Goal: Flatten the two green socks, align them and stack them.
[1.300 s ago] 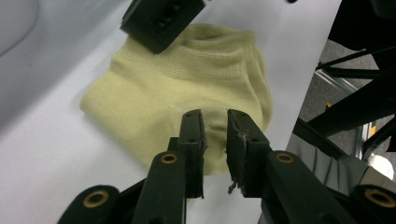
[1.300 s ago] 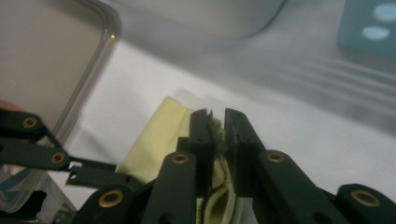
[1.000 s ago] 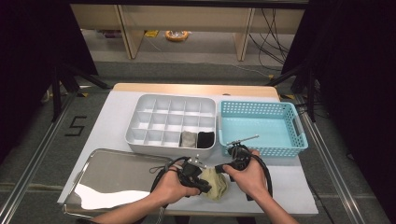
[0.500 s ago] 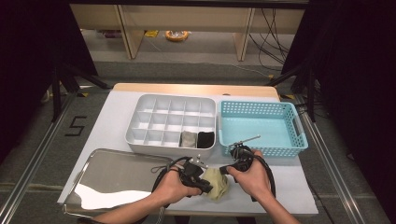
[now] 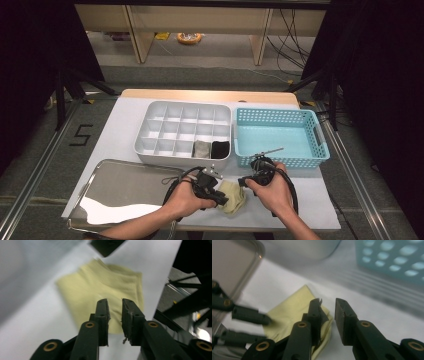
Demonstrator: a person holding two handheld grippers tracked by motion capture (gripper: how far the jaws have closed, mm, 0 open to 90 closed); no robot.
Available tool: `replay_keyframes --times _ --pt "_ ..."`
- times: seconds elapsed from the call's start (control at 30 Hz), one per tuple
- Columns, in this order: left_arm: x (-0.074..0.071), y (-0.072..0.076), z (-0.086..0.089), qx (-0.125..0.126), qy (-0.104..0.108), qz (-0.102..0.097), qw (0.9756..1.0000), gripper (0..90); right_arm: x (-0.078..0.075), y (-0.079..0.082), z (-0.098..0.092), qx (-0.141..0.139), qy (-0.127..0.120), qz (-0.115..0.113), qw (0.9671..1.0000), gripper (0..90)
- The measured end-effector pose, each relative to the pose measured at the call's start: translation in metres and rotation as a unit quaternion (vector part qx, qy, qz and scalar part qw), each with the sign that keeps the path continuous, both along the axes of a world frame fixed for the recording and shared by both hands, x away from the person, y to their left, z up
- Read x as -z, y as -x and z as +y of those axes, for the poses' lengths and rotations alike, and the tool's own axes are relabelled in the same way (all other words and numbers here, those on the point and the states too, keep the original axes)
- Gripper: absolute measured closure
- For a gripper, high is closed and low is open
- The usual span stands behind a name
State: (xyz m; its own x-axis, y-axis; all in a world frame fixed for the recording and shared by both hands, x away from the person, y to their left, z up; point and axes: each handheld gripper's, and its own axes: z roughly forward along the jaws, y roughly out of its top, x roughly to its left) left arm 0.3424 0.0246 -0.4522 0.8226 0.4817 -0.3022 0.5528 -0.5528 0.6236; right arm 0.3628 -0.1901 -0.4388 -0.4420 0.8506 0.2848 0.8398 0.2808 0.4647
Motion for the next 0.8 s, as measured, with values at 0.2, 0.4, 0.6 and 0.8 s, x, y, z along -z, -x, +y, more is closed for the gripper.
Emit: replay_keyframes --times 0.2,0.4,0.6,0.8 --pt "0.004 -0.014 0.014 -0.061 0.009 0.015 0.9980 59.3 -0.013 0.017 -0.001 0.007 -0.021 0.021 0.9995 76.7" --pt "0.012 -0.018 0.012 -0.077 0.009 0.035 0.9964 53.7 0.000 0.027 -0.001 0.030 -0.022 0.067 0.9970 61.1" --pt "0.018 -0.018 0.011 -0.071 0.004 0.042 0.9966 54.4 0.002 0.024 -0.003 0.055 -0.030 0.078 0.9950 52.4" --pt "0.018 -0.016 0.012 -0.069 -0.001 0.038 0.9969 55.4 0.004 0.023 -0.003 0.072 -0.052 0.082 0.9926 47.1"
